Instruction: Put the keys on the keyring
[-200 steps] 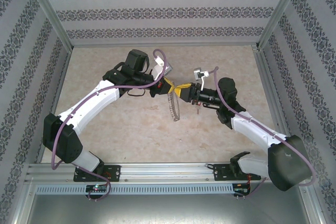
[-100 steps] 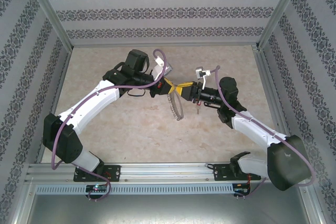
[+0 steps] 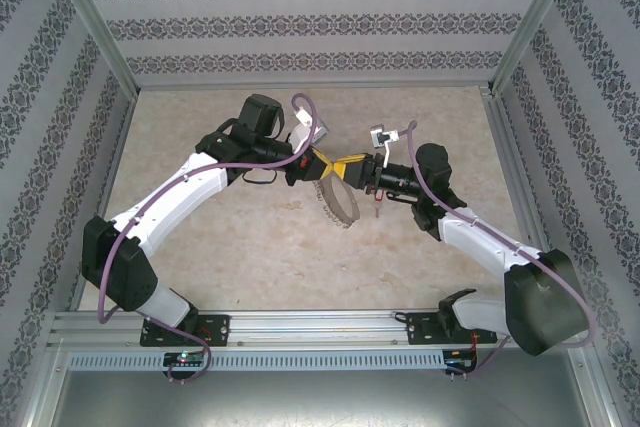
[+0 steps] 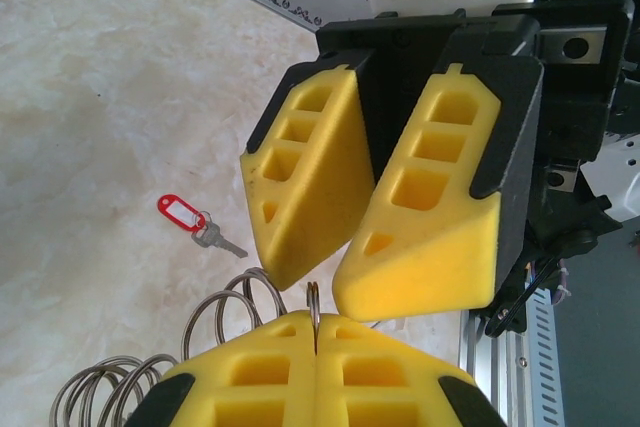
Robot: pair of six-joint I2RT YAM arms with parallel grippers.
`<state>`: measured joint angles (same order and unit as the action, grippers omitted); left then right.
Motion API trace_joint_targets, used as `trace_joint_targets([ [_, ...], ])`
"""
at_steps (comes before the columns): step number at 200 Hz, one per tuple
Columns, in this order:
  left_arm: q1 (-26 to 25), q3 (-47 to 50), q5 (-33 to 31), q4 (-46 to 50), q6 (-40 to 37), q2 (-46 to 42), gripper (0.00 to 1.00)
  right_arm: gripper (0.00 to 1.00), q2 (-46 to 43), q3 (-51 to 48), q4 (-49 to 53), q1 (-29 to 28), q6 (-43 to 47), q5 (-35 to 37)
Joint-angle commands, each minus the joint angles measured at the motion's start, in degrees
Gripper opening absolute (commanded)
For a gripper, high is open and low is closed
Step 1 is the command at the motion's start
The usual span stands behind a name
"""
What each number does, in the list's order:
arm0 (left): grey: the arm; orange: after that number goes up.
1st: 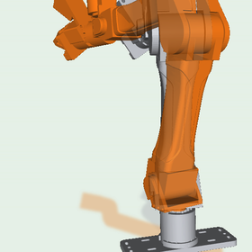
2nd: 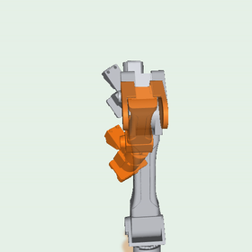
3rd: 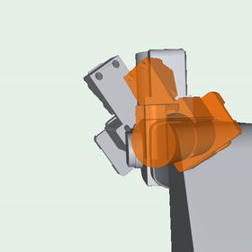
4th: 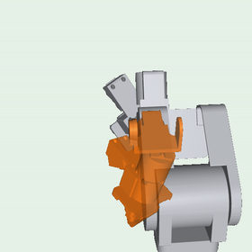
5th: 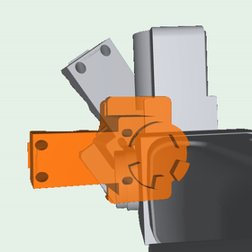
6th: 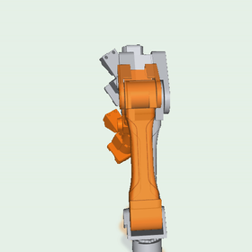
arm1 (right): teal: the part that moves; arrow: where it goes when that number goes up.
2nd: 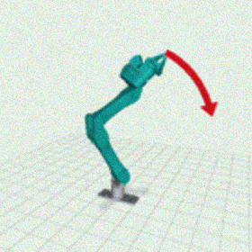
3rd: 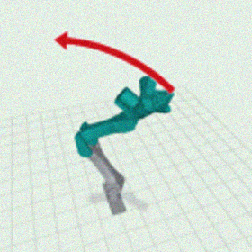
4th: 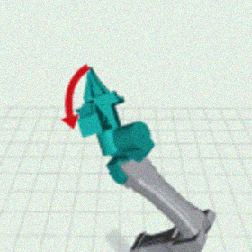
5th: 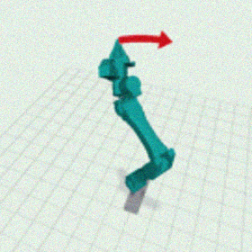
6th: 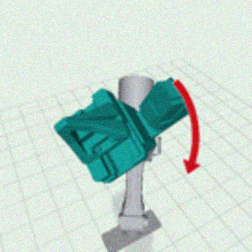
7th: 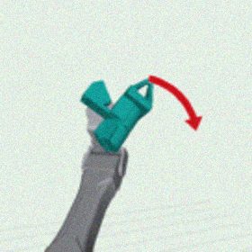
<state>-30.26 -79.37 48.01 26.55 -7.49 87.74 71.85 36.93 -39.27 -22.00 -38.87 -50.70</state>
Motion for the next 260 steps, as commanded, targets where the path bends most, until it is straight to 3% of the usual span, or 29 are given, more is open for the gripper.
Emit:
trace_joint_targets([
  [1, 0.3, -1.8, 2.3, -1.6, 0.4, -0.8, 0.00, 0.24, 0.4, 1.7, -2.4, -1.0, 0.5, -2.7],
  [45, 0.3, -2.0, 2.1, -1.5, 0.5, -0.8, 0.00, 0.19, 0.3, 0.8, -2.0, -1.2, 1.0, -3.5],
  [73, 0.3, -2.3, 2.1, -1.5, 0.5, -0.9, 0.00, 0.14, -0.5, -0.3, -1.9, -1.3, 1.2, -3.3],
  [105, 0.3, -2.4, 2.2, -1.9, 1.0, -0.9, 0.00, 0.00, -0.9, -0.8, -1.5, -1.3, 1.6, -3.3],
  [124, 0.3, -1.9, 1.9, -3.3, 2.4, -1.0, 0.00, 0.00, -1.3, -1.1, -1.5, -1.3, 1.9, -2.7],
  [154, 0.4, 0.7, -1.4, -9.2, 7.7, -2.5, 0.33, 0.00, -3.4, -2.1, -1.9, -0.9, 3.2, 0.1],
  [186, 0.4, 4.7, -6.7, -16.4, 14.1, -6.1, 0.50, 0.00, -5.1, -2.0, -2.6, -0.3, 4.5, 1.4],
  [231, 0.5, 9.3, -12.3, -22.7, 20.6, -10.6, 0.54, 0.00, -4.0, 0.0, -4.4, -0.2, 4.7, 2.2],
  [260, 1.0, 12.2, -11.9, -26.3, 24.0, -12.5, 0.52, 0.00, -2.3, 0.9, -9.0, -0.2, 2.4, 3.5],
])
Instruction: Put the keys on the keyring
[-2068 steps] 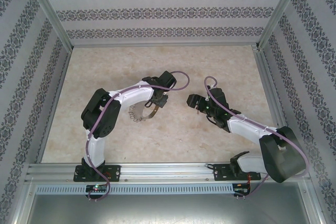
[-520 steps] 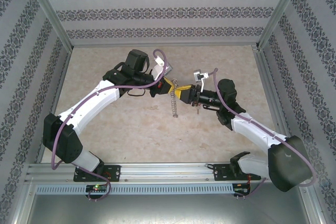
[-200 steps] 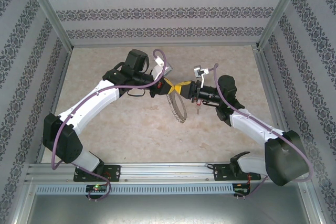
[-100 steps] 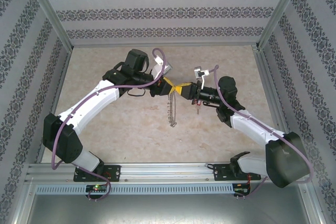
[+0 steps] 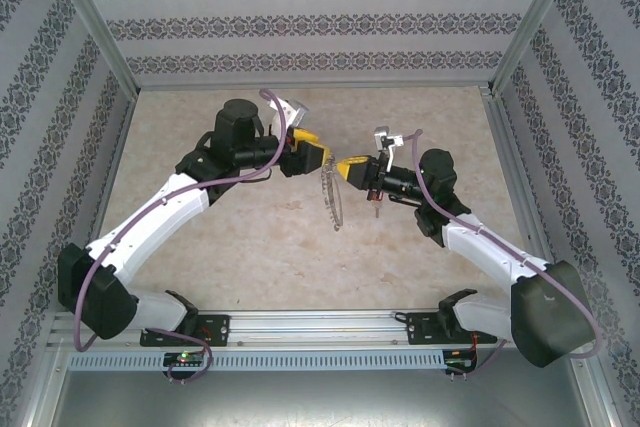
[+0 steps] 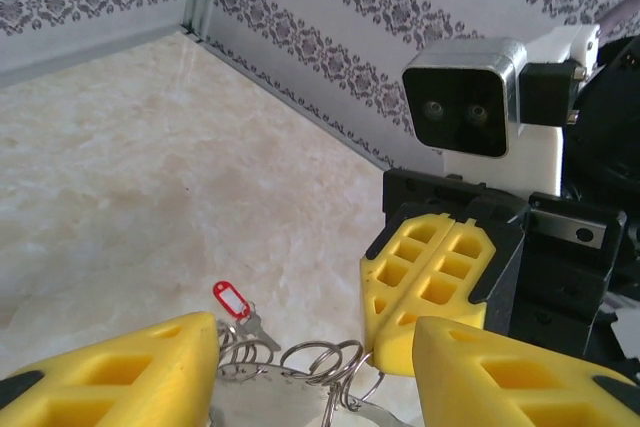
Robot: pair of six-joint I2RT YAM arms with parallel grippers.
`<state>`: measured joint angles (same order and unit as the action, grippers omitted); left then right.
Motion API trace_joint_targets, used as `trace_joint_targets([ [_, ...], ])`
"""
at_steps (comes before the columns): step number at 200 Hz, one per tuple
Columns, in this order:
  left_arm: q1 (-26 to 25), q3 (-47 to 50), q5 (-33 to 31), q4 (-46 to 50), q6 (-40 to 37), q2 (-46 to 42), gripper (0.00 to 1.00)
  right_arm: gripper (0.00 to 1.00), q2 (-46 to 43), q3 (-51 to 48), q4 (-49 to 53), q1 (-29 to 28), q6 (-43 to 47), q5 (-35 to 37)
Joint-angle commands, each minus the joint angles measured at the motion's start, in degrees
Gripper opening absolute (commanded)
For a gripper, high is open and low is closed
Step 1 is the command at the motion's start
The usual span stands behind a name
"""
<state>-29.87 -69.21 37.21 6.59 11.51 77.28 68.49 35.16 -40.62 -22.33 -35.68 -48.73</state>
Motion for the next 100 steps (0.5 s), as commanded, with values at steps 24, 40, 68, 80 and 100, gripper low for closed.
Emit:
trace_joint_targets([
  [24, 1.0, 3.2, 2.4, -8.9, 7.4, -2.3, 0.45, 0.00, 3.0, 3.3, -11.5, 0.1, -3.7, 1.8],
  [40, 1.1, 3.9, 5.5, -11.7, 9.2, -2.3, 0.43, 0.00, 3.8, 3.6, -13.0, -0.1, -4.8, 2.0],
  [68, 1.0, 4.8, 6.9, -14.7, 11.9, -2.0, 0.39, 0.00, 3.9, 3.6, -14.1, -0.1, -5.8, 2.7],
  [80, 1.1, 5.4, 7.9, -16.6, 13.3, -1.6, 0.37, 0.00, 3.8, 3.7, -14.4, -0.1, -6.0, 3.0],
  [100, 1.1, 5.6, 8.4, -17.3, 14.4, -0.6, 0.35, 0.00, 3.9, 3.8, -14.7, -0.1, -6.3, 3.0],
])
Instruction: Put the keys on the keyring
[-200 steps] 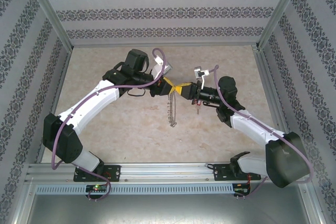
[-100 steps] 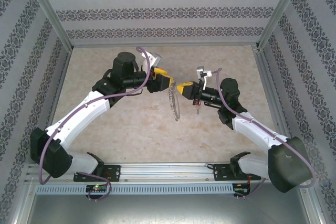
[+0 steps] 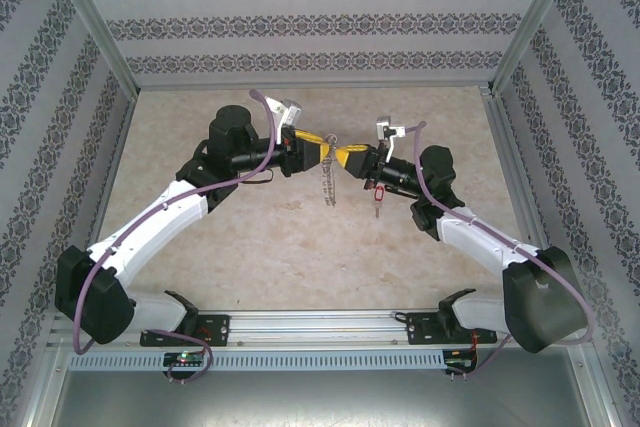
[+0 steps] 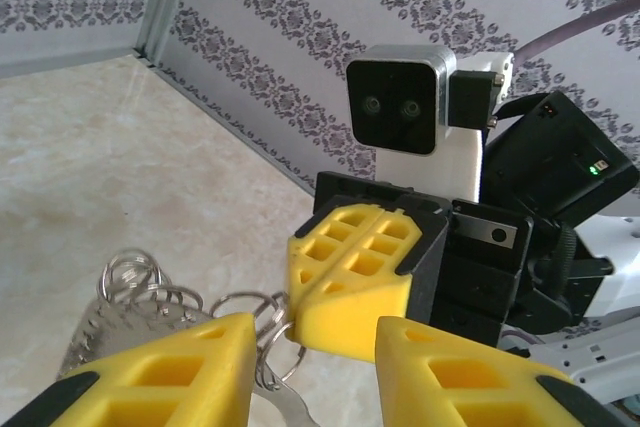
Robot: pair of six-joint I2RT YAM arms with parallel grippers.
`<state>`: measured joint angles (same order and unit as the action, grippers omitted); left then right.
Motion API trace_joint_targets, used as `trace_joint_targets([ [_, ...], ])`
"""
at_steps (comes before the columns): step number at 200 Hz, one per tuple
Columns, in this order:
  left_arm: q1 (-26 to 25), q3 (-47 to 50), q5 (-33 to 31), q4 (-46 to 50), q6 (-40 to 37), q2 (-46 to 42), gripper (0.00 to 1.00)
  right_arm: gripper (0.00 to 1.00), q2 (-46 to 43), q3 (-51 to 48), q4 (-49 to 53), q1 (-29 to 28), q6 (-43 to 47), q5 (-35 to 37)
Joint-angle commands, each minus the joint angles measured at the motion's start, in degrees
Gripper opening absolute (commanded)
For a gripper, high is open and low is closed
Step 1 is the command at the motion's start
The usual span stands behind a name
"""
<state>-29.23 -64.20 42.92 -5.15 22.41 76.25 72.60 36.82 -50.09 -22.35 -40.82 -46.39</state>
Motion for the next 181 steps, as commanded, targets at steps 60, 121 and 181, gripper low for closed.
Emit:
trace_joint_targets([
  [60, 0.5, 1.7, 2.1, -7.5, 4.6, 2.8, 0.34, 0.00, -0.2, 2.1, -5.7, -0.1, -1.5, 0.4],
  [121, 0.5, 2.8, 3.6, -10.5, 6.3, 4.4, 0.33, 0.00, -0.1, 1.5, -6.2, 0.1, -1.4, 0.6],
  [181, 0.5, 4.7, 7.9, -17.5, 10.7, 5.0, 0.33, 0.00, 0.1, 1.1, -7.3, 0.6, -2.0, 1.0],
])
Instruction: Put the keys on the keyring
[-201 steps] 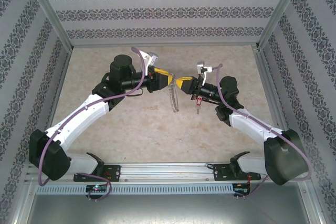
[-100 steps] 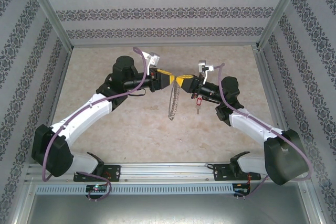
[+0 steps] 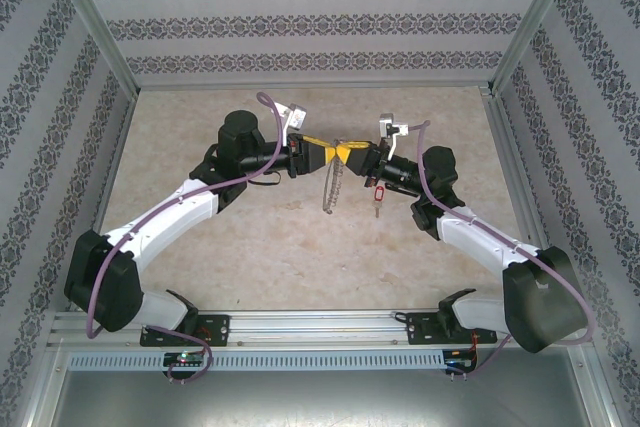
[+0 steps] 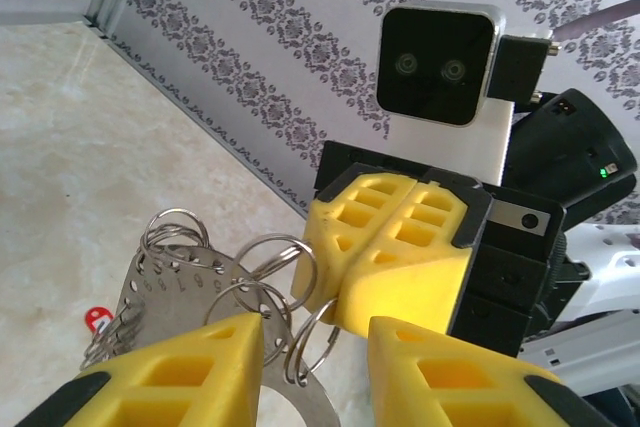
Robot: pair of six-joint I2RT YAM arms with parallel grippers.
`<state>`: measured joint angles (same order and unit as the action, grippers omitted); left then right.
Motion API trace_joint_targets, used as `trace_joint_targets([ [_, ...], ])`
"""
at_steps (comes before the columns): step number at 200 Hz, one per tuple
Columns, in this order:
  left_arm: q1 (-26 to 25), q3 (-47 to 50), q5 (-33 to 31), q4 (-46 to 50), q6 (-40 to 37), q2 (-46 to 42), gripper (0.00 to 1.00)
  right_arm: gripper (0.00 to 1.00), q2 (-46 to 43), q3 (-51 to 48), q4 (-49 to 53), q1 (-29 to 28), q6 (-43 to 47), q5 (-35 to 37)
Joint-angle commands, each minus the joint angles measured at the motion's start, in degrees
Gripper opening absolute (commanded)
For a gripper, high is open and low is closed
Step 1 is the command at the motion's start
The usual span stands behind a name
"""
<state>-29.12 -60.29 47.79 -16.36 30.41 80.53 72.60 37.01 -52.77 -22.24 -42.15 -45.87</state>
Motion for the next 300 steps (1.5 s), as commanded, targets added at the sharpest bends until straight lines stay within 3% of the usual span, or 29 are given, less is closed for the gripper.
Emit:
trace_joint_targets([
  [1, 0.4, 0.8, 3.1, -6.5, 2.8, 0.7, 0.33, 0.00, 0.1, 0.9, -4.6, 0.4, -0.6, 0.5],
  [29, 0.5, 1.6, 3.5, -8.4, 4.0, 0.6, 0.30, 0.00, 0.0, 0.9, -4.8, 0.5, -0.8, 0.6],
  [81, 0.5, 2.1, 3.3, -9.3, 4.2, 0.0, 0.14, 0.00, 0.2, 0.2, -4.9, 0.7, -0.9, 1.2],
  [109, 0.5, 2.1, 2.3, -8.6, 3.6, -0.2, 0.00, 0.00, 0.7, 0.1, -4.9, 0.7, -1.1, 1.3],
  [124, 0.4, 1.5, 1.8, -6.5, 2.2, -0.2, 0.00, 0.00, 1.1, 0.3, -4.6, 1.0, -1.6, 1.3],
  [134, 0.4, 0.4, 1.4, -3.8, 0.5, -0.2, 0.00, 0.21, 1.2, 0.2, -4.6, 1.5, -2.5, 1.8],
  [151, 0.5, -1.5, 1.4, 0.9, -3.2, -0.2, 0.00, 0.40, 0.6, -0.6, -4.7, 2.8, -4.0, 2.1],
  [161, 0.4, -2.6, 1.4, 4.0, -6.0, -0.1, 0.00, 0.48, -0.4, -1.3, -4.5, 3.8, -4.8, 2.3],
  [179, 0.6, -5.4, 1.9, 10.9, -12.0, 0.5, 0.00, 0.55, -2.8, -3.3, -3.5, 5.1, -5.3, 2.7],
  [213, 1.2, -9.7, 3.9, 20.8, -20.8, 1.5, 0.00, 0.55, -4.7, -5.8, -2.2, 6.0, -6.2, 0.7],
  [270, 1.3, -17.9, 7.6, 35.5, -30.9, 5.6, 0.00, 0.36, -2.9, -6.1, -4.1, 3.5, -5.8, -3.5],
  [300, 1.3, -19.4, 8.4, 38.0, -32.5, 6.8, 0.00, 0.35, -2.0, -5.4, -4.0, 1.9, -5.5, -3.7],
])
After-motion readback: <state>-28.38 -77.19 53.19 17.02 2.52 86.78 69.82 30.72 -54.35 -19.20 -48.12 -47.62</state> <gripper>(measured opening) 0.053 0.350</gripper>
